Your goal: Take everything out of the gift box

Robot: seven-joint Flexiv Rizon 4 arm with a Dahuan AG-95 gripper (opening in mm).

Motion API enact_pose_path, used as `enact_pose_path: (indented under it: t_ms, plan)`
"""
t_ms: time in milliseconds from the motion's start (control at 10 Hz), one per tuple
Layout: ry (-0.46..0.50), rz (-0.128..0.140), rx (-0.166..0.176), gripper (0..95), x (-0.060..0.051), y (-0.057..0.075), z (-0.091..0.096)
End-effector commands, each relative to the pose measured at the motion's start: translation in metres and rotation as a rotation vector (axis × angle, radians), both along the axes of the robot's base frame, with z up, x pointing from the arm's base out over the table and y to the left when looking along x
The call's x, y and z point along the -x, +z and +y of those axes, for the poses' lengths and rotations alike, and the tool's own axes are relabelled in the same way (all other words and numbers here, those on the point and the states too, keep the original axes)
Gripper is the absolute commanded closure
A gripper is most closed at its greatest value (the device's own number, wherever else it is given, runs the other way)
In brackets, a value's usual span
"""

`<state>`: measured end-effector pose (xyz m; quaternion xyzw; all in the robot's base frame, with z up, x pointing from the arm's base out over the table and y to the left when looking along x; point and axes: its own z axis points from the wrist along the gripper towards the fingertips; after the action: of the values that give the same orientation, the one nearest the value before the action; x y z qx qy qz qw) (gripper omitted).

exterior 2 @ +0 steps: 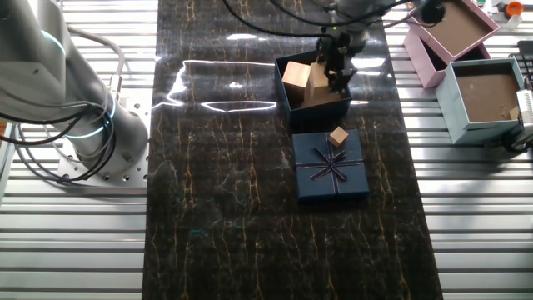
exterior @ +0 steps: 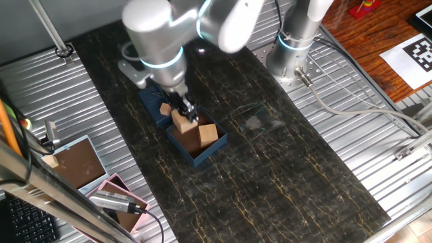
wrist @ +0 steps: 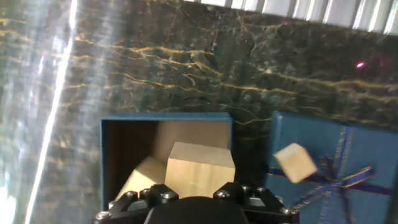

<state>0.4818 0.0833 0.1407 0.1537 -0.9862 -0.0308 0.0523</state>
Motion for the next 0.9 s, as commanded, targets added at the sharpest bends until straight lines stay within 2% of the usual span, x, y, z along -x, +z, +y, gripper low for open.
enact_pose_path:
  t_ms: [100,400,700,800,900]
  plan:
    - [0.097,-0.006,0.024,95.0,0.003,0.007,-0.020]
    - [0.192,-0.025,0.017,95.0,0.000,-0.002,-0.051]
    - [0.327,-0.031,0.010,95.0,0.000,-0.009,-0.074]
    - [0.378,-0.031,0.005,95.0,0.000,-0.014,-0.080]
    - [0.429,-0.019,0.002,95.0,0.001,-0.018,-0.087]
